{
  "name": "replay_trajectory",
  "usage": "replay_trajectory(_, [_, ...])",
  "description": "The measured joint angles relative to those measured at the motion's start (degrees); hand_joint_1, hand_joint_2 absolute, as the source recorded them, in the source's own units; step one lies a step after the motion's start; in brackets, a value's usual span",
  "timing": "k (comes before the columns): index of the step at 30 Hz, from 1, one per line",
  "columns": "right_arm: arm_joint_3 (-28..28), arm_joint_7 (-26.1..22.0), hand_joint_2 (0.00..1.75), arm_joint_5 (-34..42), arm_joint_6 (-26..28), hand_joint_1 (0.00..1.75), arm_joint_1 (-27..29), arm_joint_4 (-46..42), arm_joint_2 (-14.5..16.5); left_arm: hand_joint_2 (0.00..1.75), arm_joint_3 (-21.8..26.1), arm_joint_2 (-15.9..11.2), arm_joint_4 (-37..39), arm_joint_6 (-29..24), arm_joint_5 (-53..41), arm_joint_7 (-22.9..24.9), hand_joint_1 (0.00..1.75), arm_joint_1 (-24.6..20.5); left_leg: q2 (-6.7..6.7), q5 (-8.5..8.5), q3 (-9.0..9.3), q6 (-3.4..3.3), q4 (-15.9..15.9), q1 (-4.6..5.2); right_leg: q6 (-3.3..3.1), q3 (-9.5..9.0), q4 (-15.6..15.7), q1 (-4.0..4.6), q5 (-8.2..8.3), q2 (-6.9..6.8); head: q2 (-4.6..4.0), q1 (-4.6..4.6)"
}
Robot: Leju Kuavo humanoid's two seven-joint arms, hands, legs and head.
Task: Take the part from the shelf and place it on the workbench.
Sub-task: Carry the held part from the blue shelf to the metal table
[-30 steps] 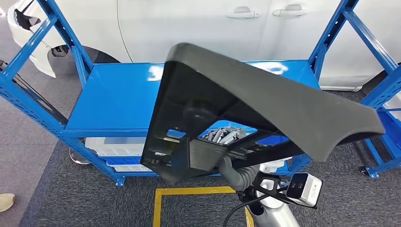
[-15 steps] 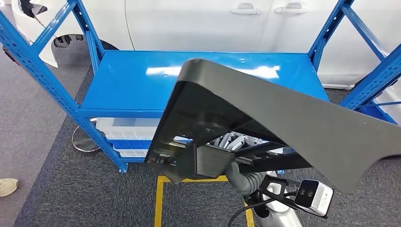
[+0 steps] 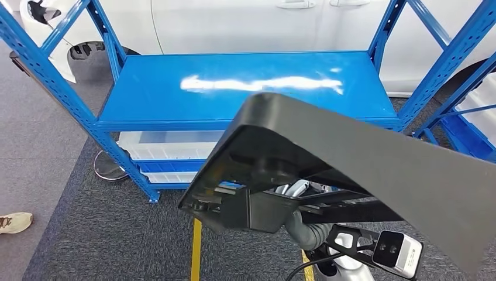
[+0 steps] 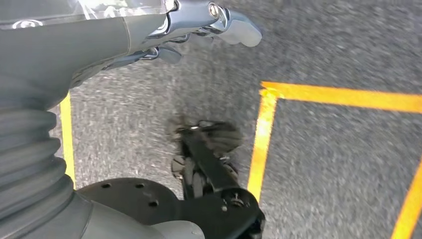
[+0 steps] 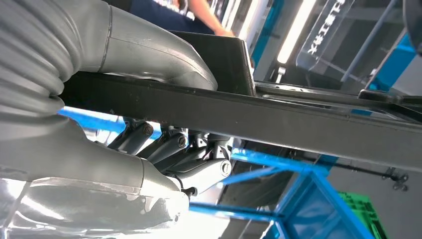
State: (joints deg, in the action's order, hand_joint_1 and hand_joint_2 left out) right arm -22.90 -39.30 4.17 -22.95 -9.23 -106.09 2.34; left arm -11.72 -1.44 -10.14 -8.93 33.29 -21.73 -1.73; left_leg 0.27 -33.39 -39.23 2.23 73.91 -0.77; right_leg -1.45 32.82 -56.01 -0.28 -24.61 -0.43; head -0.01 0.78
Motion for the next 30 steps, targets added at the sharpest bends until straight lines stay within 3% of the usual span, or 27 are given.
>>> replay_trajectory(1, [0.14, 0.0, 1.75, 0.08, -0.37, 1.75, 0.0, 0.0, -0.02, 1.75, 0.17, 0.0, 0.0, -0.18, 0.1, 0.02, 0.0, 0.03, 0.0, 1.46, 1.34, 0.07, -0.62, -0.04, 0.13, 0.83, -0.22, -0.02, 0.49, -0.03, 0.0, 0.0])
replay_trajectory(3, [0.39, 0.0, 1.75, 0.1, -0.7, 1.75, -0.03, 0.0, -0.04, 1.75, 0.37, 0.0, 0.0, -0.42, 0.26, 0.02, 0.0, 0.04, -0.02, 4.09, 6.68, -0.01, -7.46, -0.13, 0.51, 2.35, -0.85, -0.03, 1.31, -0.04, 0.01, 0.02])
replay_trajectory(5, [0.66, 0.0, 1.75, -0.01, -0.66, 1.75, -0.06, 0.0, -0.05, 1.75, 0.44, 0.01, 0.0, -0.48, 0.32, -0.03, 0.0, 0.01, -0.11, 3.79, 11.64, -0.49, -15.32, 0.01, 1.11, 3.3, -1.38, 0.09, 2.06, -0.04, 0.0, -0.04])
replay_trajectory(7, [0.9, 0.0, 1.75, -0.22, -0.58, 1.75, -0.06, 0.0, -0.09, 1.75, 0.46, 0.04, 0.0, -0.41, 0.32, -0.09, 0.0, 0.06, -0.24, 3.19, 12.72, -1.18, -17.97, 0.31, 1.8, 3.71, -1.43, 0.14, 2.98, -0.09, 0.0, -0.08])
replay_trajectory(9, [1.08, 0.0, 1.75, -0.53, -0.48, 1.75, 0.0, -0.01, -0.15, 1.75, 0.46, 0.24, 0.01, -0.36, 0.28, -0.09, 0.0, 0.08, -0.12, 4.1, 11.84, -2.06, -18.0, 0.16, 2.46, 4.36, -1.8, 0.05, 2.86, 0.04, 0.0, -0.09])
replay_trajectory(10, [1.17, 0.0, 1.75, -0.73, -0.39, 1.75, 0.04, -0.01, -0.17, 1.75, 0.46, 0.33, 0.01, -0.41, 0.25, -0.07, 0.0, 0.06, -0.01, 4.62, 11.32, -2.57, -18.12, 0.05, 2.74, 5.0, -2.99, 0.0, 1.55, 0.17, 0.0, -0.2])
replay_trajectory(13, [1.38, 0.0, 1.75, -1.03, 0.06, 1.75, 0.14, -0.01, -0.26, 1.75, 0.48, 0.45, 0.02, -0.76, 0.19, 0.31, 0.0, 0.05, 0.21, 6.07, 9.56, -3.4, -18.18, 0.1, 3.36, 8.26, -12.86, -0.16, -5.74, 0.35, -0.01, -0.39])
replay_trajectory(14, [1.41, 0.0, 1.75, -1.06, 0.23, 1.75, 0.19, 0.0, -0.29, 1.75, 0.48, 0.46, 0.02, -0.87, 0.18, 0.5, 0.0, 0.06, 0.23, 6.5, 8.98, -3.43, -18.11, 0.18, 3.46, 9.04, -16.27, -0.17, -7.04, 0.35, -0.01, -0.38])
replay_trajectory(15, [1.42, 0.0, 1.75, -1.09, 0.37, 1.75, 0.21, 0.0, -0.33, 1.75, 0.48, 0.46, 0.02, -0.98, 0.15, 0.68, 0.0, 0.06, 0.24, 6.9, 8.42, -3.41, -18.02, 0.25, 3.46, 9.1, -18.11, -0.16, -7.13, 0.35, 0.0, -0.39])
replay_trajectory(16, [1.41, 0.0, 1.75, -1.13, 0.44, 1.75, 0.24, 0.0, -0.36, 1.75, 0.48, 0.47, 0.02, -1.08, 0.13, 0.8, 0.0, 0.07, 0.23, 7.24, 7.93, -3.36, -17.93, 0.3, 3.35, 8.08, -17.67, -0.14, -6.19, 0.35, 0.0, -0.39])
replay_trajectory(18, [1.4, 0.0, 1.75, -1.17, 0.49, 1.75, 0.22, -0.01, -0.39, 1.75, 0.48, 0.55, 0.02, -1.24, 0.1, 0.95, 0.0, 0.07, 0.19, 7.77, 7.24, -3.17, -17.81, 0.39, 2.72, 2.91, -10.48, 0.01, -3.58, 0.35, 0.01, -0.38])
replay_trajectory(20, [1.4, 0.0, 1.75, -1.16, 0.51, 1.75, 0.15, -0.02, -0.4, 1.75, 0.48, 0.69, 0.02, -1.3, 0.03, 0.98, 0.0, 0.03, 0.19, 8.21, 6.82, -2.77, -17.73, 0.54, 1.93, -2.07, -2.58, 0.38, -2.78, 0.35, 0.0, -0.34])
replay_trajectory(21, [1.4, 0.0, 1.75, -1.14, 0.57, 1.75, 0.14, -0.03, -0.41, 1.75, 0.48, 0.75, 0.02, -1.33, -0.06, 0.99, 0.0, 0.01, 0.21, 8.42, 6.7, -2.49, -17.72, 0.54, 1.62, -3.17, -0.62, 0.58, -2.93, 0.35, 0.0, -0.36])
replay_trajectory(24, [1.43, 0.0, 1.75, -1.18, 1.02, 1.75, 0.18, -0.12, -0.45, 1.75, 0.46, 0.74, 0.02, -1.38, -0.29, 1.01, 0.0, 0.0, 0.2, 8.85, 6.53, -1.59, -17.85, 0.57, 0.86, -3.24, 0.49, 0.47, -2.53, 0.29, 0.0, -0.38])
replay_trajectory(26, [1.44, 0.0, 1.75, -1.28, 1.35, 1.75, 0.16, -0.25, -0.46, 1.75, 0.46, 0.72, 0.02, -1.38, -0.31, 1.0, 0.0, 0.02, 0.11, 7.08, 5.65, -0.98, -15.77, 0.58, 0.3, -3.26, 1.08, 0.06, -1.97, 0.17, 0.0, -0.3])
replay_trajectory(29, [1.44, 0.0, 1.75, -1.37, 1.63, 1.75, 0.23, -0.31, -0.56, 1.75, 0.46, 0.7, 0.02, -1.37, -0.31, 1.02, 0.0, 0.04, 0.07, 1.52, 1.52, -0.29, -5.52, 0.22, -0.02, -2.72, 0.88, 0.08, -1.66, 0.24, -0.01, -0.24])
replay_trajectory(30, [1.44, 0.0, 1.75, -1.32, 1.66, 1.75, 0.34, -0.31, -0.65, 1.75, 0.46, 0.7, 0.02, -1.37, -0.3, 1.05, 0.0, 0.07, 0.06, 0.95, 0.65, -0.19, -3.05, 0.15, -0.04, -2.5, 0.68, 0.09, -1.64, 0.4, -0.01, -0.24])
